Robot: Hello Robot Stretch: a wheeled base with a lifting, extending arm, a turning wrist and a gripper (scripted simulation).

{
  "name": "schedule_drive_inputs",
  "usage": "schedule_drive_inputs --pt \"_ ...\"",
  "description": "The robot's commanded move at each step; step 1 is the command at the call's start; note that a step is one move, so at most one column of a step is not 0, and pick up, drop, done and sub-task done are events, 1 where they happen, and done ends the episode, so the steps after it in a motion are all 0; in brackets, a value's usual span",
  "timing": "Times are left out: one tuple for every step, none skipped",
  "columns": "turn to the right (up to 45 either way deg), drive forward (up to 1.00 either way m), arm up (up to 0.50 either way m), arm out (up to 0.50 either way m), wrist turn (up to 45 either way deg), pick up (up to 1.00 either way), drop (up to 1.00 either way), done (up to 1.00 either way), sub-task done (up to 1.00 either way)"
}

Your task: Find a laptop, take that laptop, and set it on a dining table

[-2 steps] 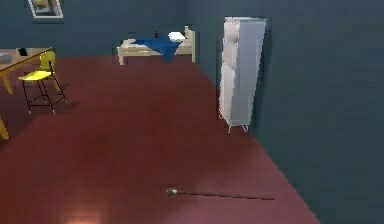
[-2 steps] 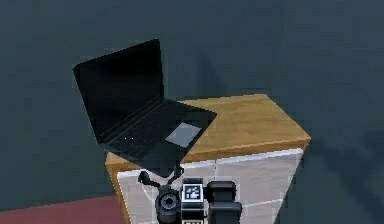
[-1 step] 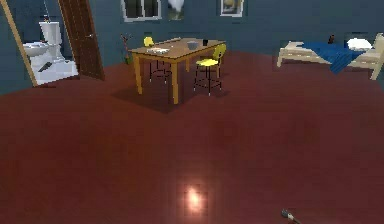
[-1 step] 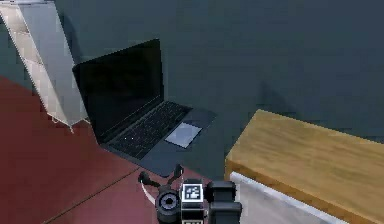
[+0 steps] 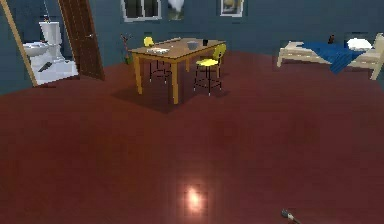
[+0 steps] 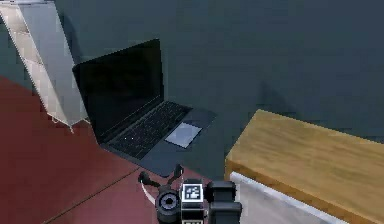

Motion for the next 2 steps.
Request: schedule_drive_inputs --pt "39.0 0.0 0.0 0.0 0.0 0.0 0.0 0.0 0.0" --pt "0.0 0.1 0.0 0.0 0.0 0.0 0.0 0.0 0.0"
